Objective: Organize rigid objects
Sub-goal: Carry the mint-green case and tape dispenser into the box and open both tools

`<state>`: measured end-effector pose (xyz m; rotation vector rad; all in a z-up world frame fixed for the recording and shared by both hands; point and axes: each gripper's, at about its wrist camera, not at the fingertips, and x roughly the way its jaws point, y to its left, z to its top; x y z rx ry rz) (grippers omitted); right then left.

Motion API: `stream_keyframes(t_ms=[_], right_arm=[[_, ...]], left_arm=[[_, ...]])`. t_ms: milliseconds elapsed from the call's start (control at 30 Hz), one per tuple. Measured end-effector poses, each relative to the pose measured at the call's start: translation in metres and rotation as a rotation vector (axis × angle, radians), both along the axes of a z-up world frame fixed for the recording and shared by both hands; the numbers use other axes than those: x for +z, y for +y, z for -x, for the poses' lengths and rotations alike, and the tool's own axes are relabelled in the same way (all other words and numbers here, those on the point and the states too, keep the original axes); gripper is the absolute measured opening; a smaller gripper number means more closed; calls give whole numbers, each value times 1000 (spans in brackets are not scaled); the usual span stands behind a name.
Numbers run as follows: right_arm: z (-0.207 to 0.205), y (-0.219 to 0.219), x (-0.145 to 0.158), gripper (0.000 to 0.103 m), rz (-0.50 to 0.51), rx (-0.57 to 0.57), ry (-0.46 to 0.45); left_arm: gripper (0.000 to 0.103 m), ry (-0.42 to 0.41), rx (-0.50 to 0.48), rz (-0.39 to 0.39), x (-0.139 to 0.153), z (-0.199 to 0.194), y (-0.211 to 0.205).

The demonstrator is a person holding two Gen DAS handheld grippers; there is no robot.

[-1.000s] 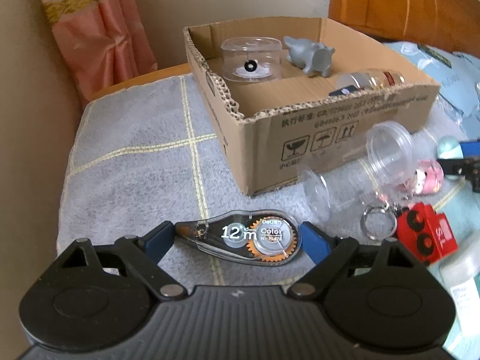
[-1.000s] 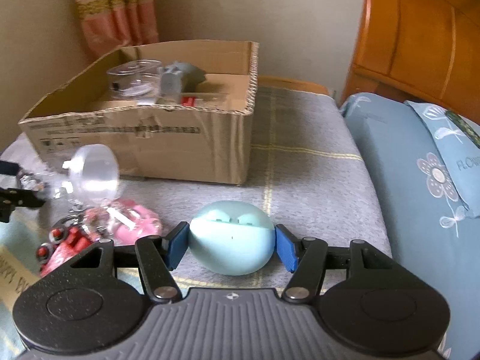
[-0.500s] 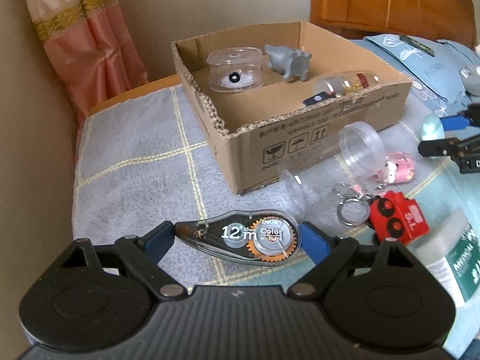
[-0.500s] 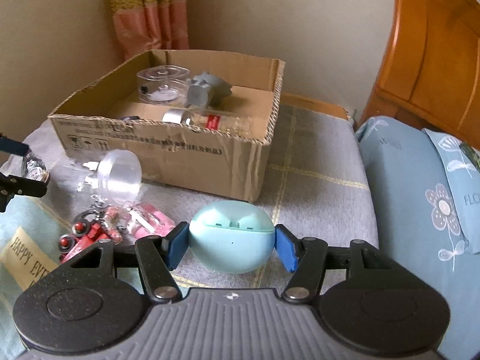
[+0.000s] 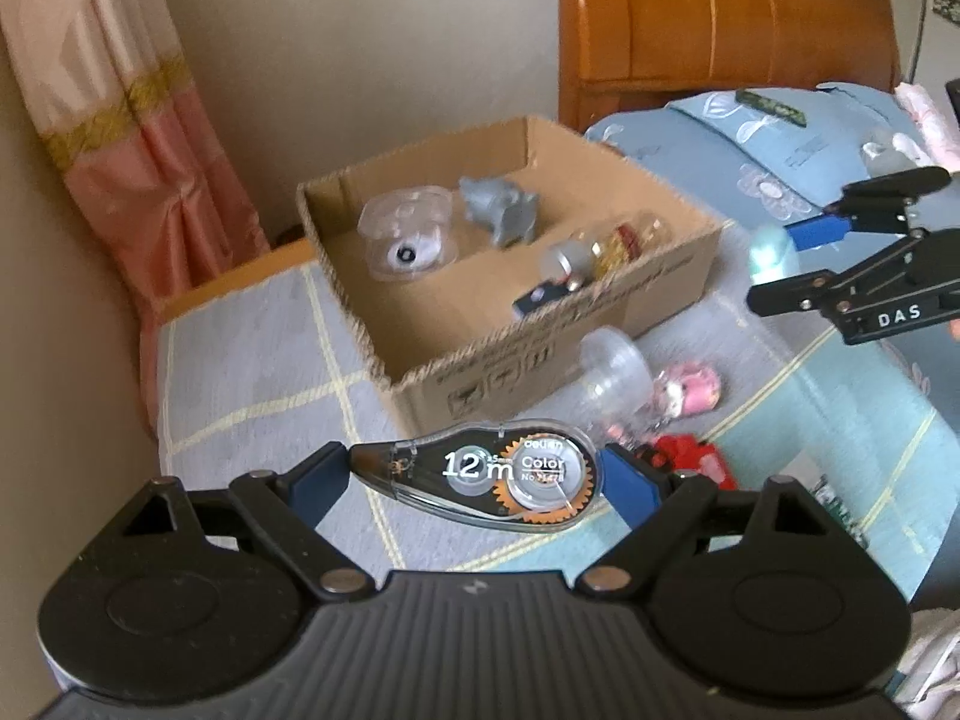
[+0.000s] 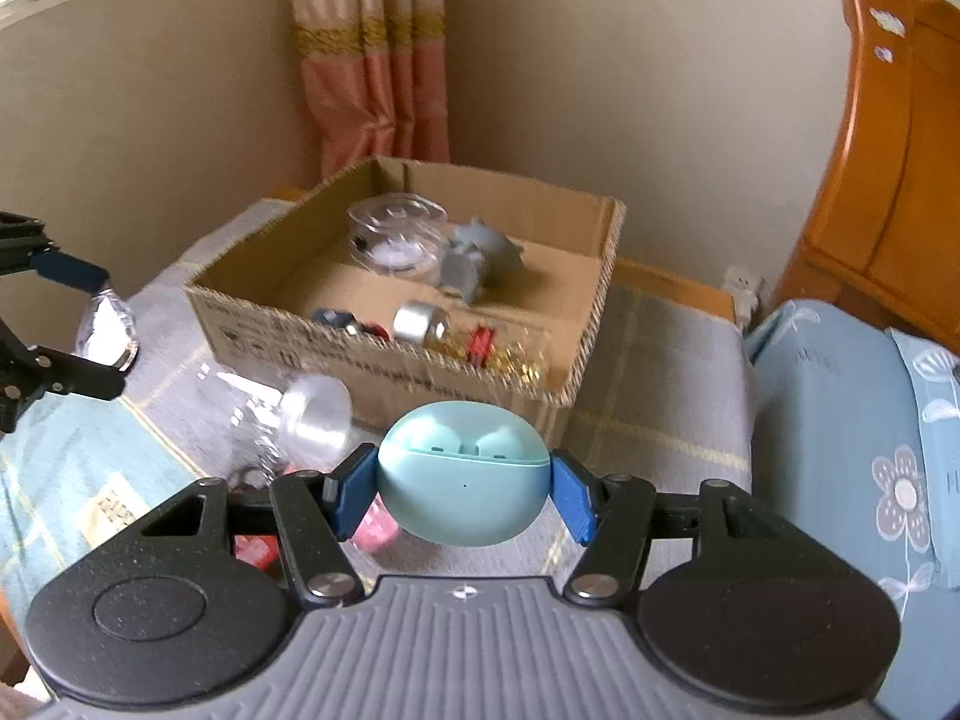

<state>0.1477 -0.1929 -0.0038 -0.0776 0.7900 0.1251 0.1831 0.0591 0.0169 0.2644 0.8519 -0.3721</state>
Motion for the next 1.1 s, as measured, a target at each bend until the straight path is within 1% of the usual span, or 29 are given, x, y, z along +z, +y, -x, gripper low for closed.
stream_keyframes(t_ms=[167, 400, 500, 600, 667, 733, 767, 867, 933, 1100], right_arm=[[-5, 4, 16, 66, -4, 33, -18], [-21, 7, 31, 66, 4, 48, -33], [-31, 6, 36, 66, 9, 48, -34], [-42, 6, 39, 66, 13, 48, -30], [-49, 5, 39, 66, 19, 45, -29], [-55, 5, 39, 66, 26, 44, -23], [-58, 4, 39, 66, 31, 43, -20], [-71, 0, 37, 66, 39, 32, -10], [-82, -3, 35, 66, 37, 18, -1], [-109, -4, 29, 66, 31, -13, 13]], left_arm=[[89, -31, -16, 3, 15, -6, -8], [89, -86, -2, 21, 31, -43, -17], [89, -83, 10, 37, 28, -62, -20], [89, -65, 33, 44, 17, -81, -22], [89, -65, 49, 33, 9, -88, -23], [90, -54, 71, 44, 1, -95, -20], [91, -47, 80, 54, -2, -97, -18], [92, -57, 107, 68, -5, -97, -12], [95, -71, 118, 59, -5, -95, -11], [96, -104, 124, 43, 3, -81, -7]])
